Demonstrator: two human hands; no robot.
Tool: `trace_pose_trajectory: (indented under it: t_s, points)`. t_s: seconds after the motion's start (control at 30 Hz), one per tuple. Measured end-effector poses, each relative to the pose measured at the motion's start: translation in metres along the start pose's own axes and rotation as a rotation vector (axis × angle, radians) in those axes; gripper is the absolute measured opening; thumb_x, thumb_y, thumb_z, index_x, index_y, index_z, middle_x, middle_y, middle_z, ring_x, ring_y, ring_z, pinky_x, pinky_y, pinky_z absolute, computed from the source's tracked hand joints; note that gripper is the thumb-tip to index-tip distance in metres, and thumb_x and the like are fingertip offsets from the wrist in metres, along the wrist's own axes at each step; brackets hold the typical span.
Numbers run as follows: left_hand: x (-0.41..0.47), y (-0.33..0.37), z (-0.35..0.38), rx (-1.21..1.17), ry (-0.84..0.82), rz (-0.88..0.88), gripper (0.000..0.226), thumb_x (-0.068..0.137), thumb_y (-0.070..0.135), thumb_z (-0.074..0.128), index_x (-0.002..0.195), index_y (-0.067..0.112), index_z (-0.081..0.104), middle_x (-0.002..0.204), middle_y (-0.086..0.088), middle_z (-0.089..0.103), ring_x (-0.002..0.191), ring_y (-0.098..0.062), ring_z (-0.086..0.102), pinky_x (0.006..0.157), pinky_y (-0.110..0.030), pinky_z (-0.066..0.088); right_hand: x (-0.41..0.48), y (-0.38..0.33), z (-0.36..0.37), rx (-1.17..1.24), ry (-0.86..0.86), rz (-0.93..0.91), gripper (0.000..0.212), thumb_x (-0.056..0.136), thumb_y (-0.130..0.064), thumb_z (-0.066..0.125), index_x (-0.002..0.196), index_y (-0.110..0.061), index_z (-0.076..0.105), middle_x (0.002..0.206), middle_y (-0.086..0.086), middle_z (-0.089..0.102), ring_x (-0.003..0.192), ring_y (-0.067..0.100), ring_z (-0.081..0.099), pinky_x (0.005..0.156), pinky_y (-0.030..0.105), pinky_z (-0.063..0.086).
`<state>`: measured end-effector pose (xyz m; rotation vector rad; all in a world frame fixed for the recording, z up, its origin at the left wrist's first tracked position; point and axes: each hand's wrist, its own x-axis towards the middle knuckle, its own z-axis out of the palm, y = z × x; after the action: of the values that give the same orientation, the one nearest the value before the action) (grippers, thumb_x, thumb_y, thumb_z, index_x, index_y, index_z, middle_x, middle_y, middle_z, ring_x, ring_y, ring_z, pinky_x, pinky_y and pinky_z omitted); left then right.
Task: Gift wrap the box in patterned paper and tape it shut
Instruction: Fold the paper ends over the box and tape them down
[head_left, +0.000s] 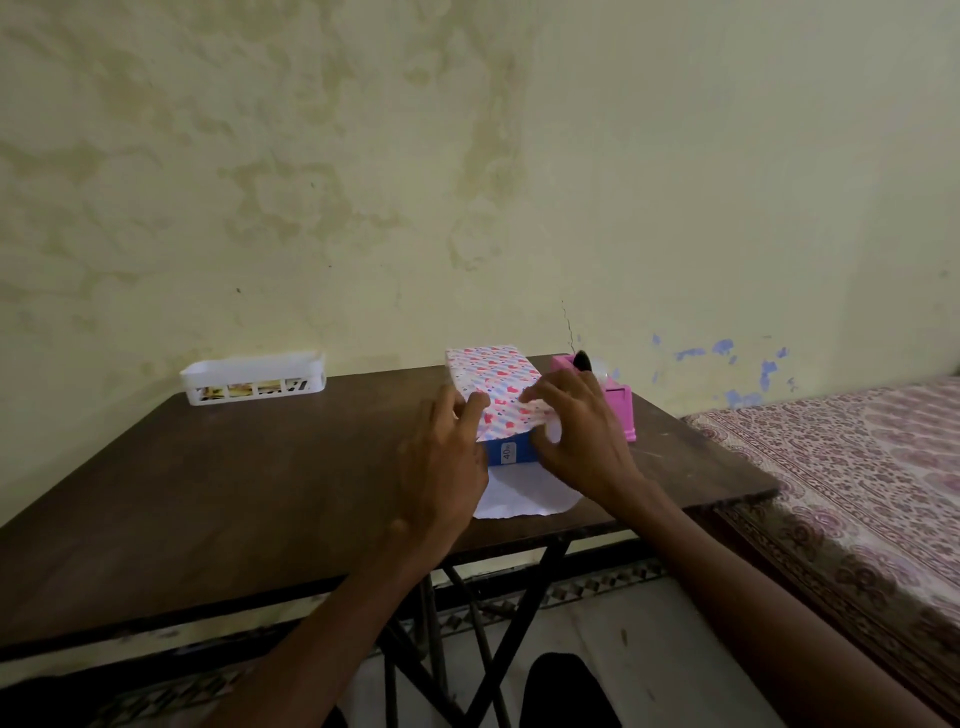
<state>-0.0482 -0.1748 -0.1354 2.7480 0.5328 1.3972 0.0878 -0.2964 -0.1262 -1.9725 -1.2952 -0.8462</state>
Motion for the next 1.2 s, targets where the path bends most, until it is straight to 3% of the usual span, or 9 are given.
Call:
trace_pose_trajectory:
  t_s: [0.1,0.17,0.27,0.37,0.43,0.53,0.63,0.8,1.2]
  points:
    - [0.003,-0.004,0.001,-0.057,0.009,0.019,0.039,0.075,0.011,0.078,0.112,0.013,0.065,0.108,-0.009,0.060,0.096,-0.024,0.057,0.064,-0.034,0.055,0.002,-0.007,-0.015,0.159,-0.086,-0.057,0.038,0.094,-0.047,0.043,0.116,-0.024,0.064,0.121,-0.004,0.060,0.111,0.010,0.051,0.088,0.031,0.043]
    - [0.004,-0.007,0.001,-0.103,0.024,0.029,0.030,0.075,0.002,0.075,0.103,0.011,0.068,0.101,-0.007,0.062,0.091,-0.022,0.059,0.061,-0.033,0.054,0.010,-0.012,-0.023,0.346,-0.065,0.043,0.045,0.102,-0.047,0.030,0.116,-0.023,0.066,0.112,-0.003,0.067,0.099,0.007,0.060,0.082,0.031,0.049]
    - [0.008,-0.015,-0.002,-0.154,0.094,0.075,0.033,0.069,-0.014,0.071,0.093,0.008,0.070,0.091,-0.007,0.063,0.082,-0.023,0.061,0.055,-0.035,0.053,0.032,-0.002,-0.023,0.370,-0.013,0.168,0.032,0.105,-0.025,0.039,0.110,-0.017,0.070,0.101,0.002,0.073,0.088,0.012,0.067,0.077,0.037,0.056]
    - [0.013,-0.031,-0.013,-0.134,0.142,0.115,0.033,0.068,-0.018,0.068,0.088,0.008,0.071,0.085,-0.005,0.063,0.076,-0.022,0.061,0.055,-0.031,0.051,0.058,0.004,-0.023,0.186,-0.214,0.123,0.043,0.086,0.005,0.049,0.114,-0.021,0.070,0.124,0.003,0.064,0.112,0.022,0.060,0.093,0.038,0.050]
    - [0.014,-0.047,-0.022,-0.106,0.141,0.118,0.028,0.072,-0.015,0.069,0.088,0.009,0.072,0.086,-0.003,0.065,0.075,-0.018,0.060,0.058,-0.021,0.047,0.076,0.005,-0.020,0.077,-0.464,0.047,0.059,0.081,0.007,0.056,0.131,-0.023,0.058,0.145,0.005,0.046,0.133,0.025,0.043,0.108,0.038,0.039]
    - [0.017,-0.078,-0.040,-0.108,0.154,0.093,0.022,0.077,-0.008,0.068,0.082,0.012,0.071,0.083,0.002,0.064,0.076,-0.008,0.053,0.064,-0.008,0.035,0.112,-0.003,0.001,-0.178,-0.737,-0.192,0.096,0.079,-0.026,0.078,0.154,-0.032,0.017,0.163,0.002,0.011,0.149,0.027,0.012,0.120,0.050,0.019]
    - [0.025,-0.106,-0.052,-0.131,0.173,0.087,0.019,0.078,-0.005,0.070,0.078,0.014,0.071,0.079,0.001,0.065,0.078,-0.007,0.051,0.065,-0.013,0.041,0.145,-0.030,0.019,-0.334,-0.959,-0.326,0.136,0.062,-0.038,0.091,0.155,-0.031,-0.009,0.164,0.003,-0.012,0.150,0.029,-0.008,0.120,0.056,0.003]
    - [0.038,-0.134,-0.068,-0.155,0.246,0.077,0.023,0.077,-0.008,0.065,0.073,0.014,0.071,0.077,0.001,0.067,0.077,-0.017,0.057,0.064,-0.028,0.044,0.163,-0.086,0.029,-0.310,-1.140,-0.405,0.126,0.070,-0.022,0.088,0.155,-0.017,-0.005,0.162,0.011,0.013,0.149,0.033,0.014,0.119,0.043,0.012]
    - [0.070,-0.158,-0.082,-0.151,0.323,0.167,0.017,0.081,0.005,0.064,0.073,0.017,0.074,0.078,0.002,0.071,0.080,-0.018,0.058,0.072,-0.033,0.045,0.185,-0.093,0.016,-0.189,-1.159,-0.308,0.126,0.068,-0.025,0.089,0.155,-0.026,-0.004,0.161,0.001,0.020,0.148,0.029,0.020,0.119,0.044,0.019]
